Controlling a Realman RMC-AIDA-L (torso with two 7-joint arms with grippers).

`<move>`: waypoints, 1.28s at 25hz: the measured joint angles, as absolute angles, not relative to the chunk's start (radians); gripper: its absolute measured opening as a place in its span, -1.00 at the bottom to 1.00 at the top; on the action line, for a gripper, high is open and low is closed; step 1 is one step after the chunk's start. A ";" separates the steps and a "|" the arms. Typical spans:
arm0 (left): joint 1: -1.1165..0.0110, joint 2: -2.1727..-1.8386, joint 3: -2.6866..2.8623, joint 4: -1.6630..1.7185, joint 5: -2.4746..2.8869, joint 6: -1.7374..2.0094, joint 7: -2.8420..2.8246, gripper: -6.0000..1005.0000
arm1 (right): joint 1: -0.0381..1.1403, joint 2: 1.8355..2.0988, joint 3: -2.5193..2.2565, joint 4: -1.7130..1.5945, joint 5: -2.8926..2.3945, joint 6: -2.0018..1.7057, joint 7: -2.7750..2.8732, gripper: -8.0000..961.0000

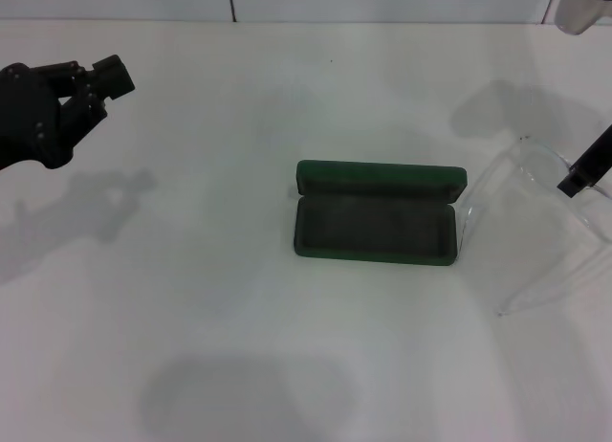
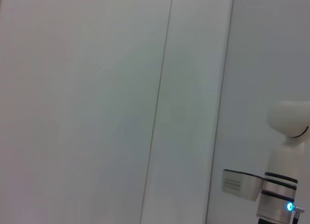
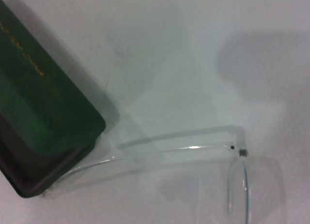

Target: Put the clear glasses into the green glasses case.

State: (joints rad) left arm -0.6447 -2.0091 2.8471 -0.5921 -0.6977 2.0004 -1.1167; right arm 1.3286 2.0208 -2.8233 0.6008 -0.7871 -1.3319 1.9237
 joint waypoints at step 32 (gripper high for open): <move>-0.657 -1.990 2.847 -0.507 -0.709 2.031 -1.139 -0.85 | 1.250 2.017 -2.827 1.296 -0.273 -2.103 1.512 -0.80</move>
